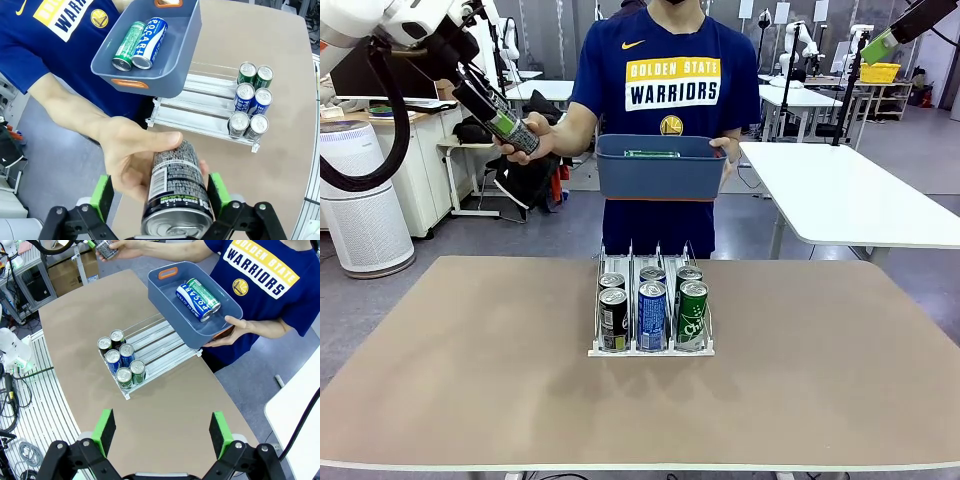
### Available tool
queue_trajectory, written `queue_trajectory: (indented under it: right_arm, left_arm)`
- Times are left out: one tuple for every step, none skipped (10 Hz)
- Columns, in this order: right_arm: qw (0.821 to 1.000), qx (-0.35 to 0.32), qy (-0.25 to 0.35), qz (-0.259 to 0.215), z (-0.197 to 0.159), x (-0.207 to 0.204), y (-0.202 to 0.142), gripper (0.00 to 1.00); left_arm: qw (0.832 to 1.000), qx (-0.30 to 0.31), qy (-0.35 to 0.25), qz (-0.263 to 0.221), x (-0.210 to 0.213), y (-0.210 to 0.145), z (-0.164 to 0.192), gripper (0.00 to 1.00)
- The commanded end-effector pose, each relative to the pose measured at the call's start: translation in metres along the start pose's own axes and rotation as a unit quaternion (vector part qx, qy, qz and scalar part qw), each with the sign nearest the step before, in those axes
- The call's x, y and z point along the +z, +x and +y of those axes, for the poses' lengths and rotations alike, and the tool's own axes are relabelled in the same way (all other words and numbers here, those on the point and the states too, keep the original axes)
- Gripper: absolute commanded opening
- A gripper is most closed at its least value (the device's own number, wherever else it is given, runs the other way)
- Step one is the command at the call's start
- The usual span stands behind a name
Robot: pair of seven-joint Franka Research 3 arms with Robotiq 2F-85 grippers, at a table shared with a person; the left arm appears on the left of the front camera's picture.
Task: Fill the beverage cans into the dispenser.
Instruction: Pick up the Pepsi coke handed by the human.
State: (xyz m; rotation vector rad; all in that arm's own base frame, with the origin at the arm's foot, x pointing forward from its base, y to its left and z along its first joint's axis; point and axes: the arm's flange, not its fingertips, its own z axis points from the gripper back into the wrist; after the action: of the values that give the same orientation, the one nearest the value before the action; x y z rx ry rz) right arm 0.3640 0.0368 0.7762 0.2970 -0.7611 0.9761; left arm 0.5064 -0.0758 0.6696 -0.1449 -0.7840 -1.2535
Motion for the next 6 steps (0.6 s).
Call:
queue_trajectory:
  right_arm:
    - [1.0,0.0,0.0,0.0,0.0003,0.0,-0.0004,1.0]
    - [1.0,0.0,0.0,0.0,0.0003,0.0,-0.0004,1.0]
    - [1.0,0.0,0.0,0.0,0.0003,0.0,-0.0004,1.0]
    - [1.0,0.0,0.0,0.0,0.0003,0.0,-0.0004,1.0]
    - [1.0,0.0,0.0,0.0,0.0003,0.0,-0.0004,1.0]
    - [1.0,0.0,0.0,0.0,0.0003,0.0,-0.0004,1.0]
  left_arm:
    - [1.0,0.0,0.0,0.0,0.0001,-0.0001,0.0001,0.4]
    - [1.0,0.001,0.002,0.004,0.0004,0.0002,-0.0008,0.4]
    - [1.0,0.003,-0.002,0.005,0.001,-0.0006,-0.0011,0.0]
    - [1.0,0.003,-0.004,0.007,0.0014,-0.0011,-0.0014,0.35]
    - [1.0,0.006,-0.004,0.01,0.0031,-0.002,-0.0025,0.0]
    - [1.0,0.01,-0.005,0.013,0.005,-0.0033,-0.0042,0.0]
